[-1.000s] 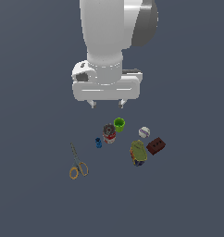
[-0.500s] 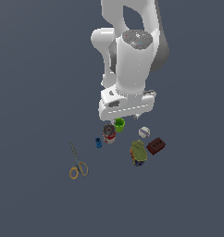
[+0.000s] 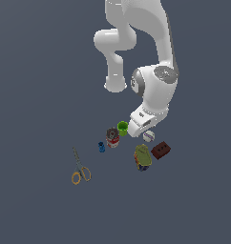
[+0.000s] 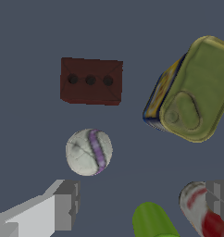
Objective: Pick up a designated object from a clutter of objects.
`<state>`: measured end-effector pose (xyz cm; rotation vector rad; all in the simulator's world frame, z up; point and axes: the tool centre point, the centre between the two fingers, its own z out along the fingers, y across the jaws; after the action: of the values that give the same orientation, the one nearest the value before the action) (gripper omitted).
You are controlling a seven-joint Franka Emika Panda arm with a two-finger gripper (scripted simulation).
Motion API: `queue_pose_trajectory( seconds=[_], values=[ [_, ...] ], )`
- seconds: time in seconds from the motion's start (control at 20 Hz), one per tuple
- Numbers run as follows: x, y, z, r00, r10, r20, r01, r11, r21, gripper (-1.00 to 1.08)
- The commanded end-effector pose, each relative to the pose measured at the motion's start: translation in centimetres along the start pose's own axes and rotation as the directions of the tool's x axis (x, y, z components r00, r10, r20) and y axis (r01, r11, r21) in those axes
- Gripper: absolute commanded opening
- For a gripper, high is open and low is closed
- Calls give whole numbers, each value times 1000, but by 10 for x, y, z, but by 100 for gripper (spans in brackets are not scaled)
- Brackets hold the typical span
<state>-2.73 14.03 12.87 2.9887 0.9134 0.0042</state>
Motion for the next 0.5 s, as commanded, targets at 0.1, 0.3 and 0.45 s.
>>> queue_pose_trajectory(
  seconds=[0.1,0.3,0.45],
  values=[
    [1,-29,25,996,-93,-3,93,996,8,100],
    [1,-45,37,990,-140,-4,140,990,14,100],
    [0,-49,41,988,-154,-5,154,988,16,100]
  ],
)
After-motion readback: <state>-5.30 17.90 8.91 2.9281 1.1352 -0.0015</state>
